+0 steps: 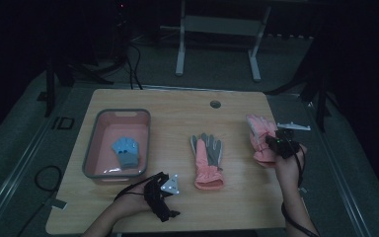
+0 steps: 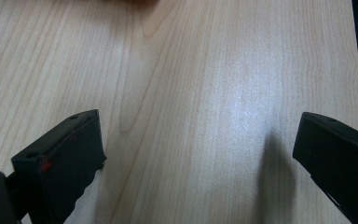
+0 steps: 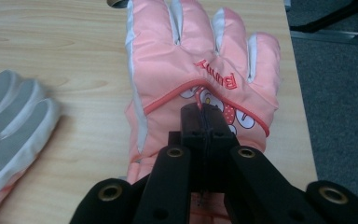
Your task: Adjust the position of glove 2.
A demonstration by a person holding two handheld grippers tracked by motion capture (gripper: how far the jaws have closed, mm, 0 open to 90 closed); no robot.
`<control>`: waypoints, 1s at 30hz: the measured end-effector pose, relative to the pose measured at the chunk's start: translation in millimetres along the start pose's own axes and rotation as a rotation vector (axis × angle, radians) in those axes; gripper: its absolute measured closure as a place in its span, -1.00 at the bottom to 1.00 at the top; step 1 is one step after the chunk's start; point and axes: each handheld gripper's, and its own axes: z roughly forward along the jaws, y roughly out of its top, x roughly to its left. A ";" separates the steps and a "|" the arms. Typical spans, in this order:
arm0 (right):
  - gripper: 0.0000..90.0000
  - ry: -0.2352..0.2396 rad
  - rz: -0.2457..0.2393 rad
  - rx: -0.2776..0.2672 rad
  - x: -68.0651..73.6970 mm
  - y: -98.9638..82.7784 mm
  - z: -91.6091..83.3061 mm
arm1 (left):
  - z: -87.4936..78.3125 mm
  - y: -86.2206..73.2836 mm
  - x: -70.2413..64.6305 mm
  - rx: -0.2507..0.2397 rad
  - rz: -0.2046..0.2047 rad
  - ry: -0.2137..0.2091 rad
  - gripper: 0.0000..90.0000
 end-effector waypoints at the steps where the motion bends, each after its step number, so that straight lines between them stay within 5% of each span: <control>1: 0.99 -0.004 0.005 -0.002 1.9 -2.9 -3.6 | 0.0 0.0 0.0 0.000 0.000 0.001 -0.96; 13: 0.99 -0.029 0.045 -0.004 22.9 -38.4 -23.1 | 0.5 0.2 -0.3 0.002 0.004 0.008 -0.96; 22: 0.98 -0.030 0.041 0.054 33.8 -62.2 -3.2 | 0.7 0.3 -0.6 0.005 0.003 0.008 -0.96; 30: 0.72 0.004 0.005 0.079 32.1 -70.1 8.4 | 1.2 0.6 -1.1 0.012 0.006 0.008 -0.96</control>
